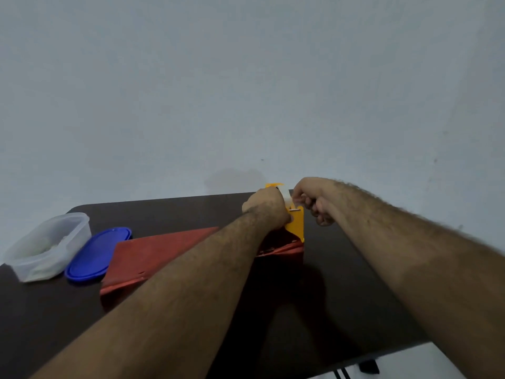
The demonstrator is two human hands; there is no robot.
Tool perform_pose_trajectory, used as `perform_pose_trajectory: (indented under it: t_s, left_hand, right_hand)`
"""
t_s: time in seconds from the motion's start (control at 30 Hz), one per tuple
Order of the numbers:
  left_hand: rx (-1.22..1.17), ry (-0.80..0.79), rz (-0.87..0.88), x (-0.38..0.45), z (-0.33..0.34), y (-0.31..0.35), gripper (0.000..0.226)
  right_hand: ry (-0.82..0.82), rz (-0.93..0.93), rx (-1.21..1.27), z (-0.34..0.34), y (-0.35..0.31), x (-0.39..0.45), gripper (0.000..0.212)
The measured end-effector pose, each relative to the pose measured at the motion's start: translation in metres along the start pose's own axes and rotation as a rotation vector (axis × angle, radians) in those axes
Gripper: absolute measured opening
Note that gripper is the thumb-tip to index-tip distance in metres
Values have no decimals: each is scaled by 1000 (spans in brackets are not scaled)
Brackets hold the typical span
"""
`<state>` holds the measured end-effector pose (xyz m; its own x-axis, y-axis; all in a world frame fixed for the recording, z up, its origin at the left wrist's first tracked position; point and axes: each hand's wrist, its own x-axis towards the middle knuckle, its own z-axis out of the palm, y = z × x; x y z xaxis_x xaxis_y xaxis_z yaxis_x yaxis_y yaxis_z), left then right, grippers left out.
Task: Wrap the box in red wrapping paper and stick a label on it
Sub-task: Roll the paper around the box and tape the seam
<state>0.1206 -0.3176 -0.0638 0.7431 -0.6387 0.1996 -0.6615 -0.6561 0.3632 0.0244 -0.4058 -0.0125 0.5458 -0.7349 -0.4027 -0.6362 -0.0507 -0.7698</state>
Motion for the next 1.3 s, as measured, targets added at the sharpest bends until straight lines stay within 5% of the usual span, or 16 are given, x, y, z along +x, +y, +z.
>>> perform_pose_trajectory:
  t_s: [0.4,0.57,0.7,0.83,0.97,1.03,1.13,1.23,1.3]
  left_hand:
    - [22,-3,-28,-8,-2,4,33]
    - [24,12,-45,-9,-1,5,24]
    - [35,-3,-28,-14,-4,7,27]
    - [-59,-31,-7,-18,-19,2,16]
    - [-521,-13,-69,-25,-66,-11,20]
    - [-668,-143,-116,-41,-94,-22,32]
    - [-585,-305,-104,-69,-123,-47,37]
    - [-485,-232,-53,-98,-142,-69,14]
    - [-467,-216,-41,-118,-152,-84,20]
  right_hand:
    - [32,-14,188,18,56,-25,32]
    - [179,-103,230,27,61,-18,10]
    - [285,-81,-183,28,65,-18,11]
    - [374,-356,-126,14,53,-25,11]
    - [219,-638,-347,5,23,-52,10]
    - [145,-728,-403,7,14,-60,7]
    - [20,-824,-459,20,2,-77,17]
    - [-70,-868,-482,38,-9,-98,26]
    - [-131,-887,-495,50,-12,-107,21]
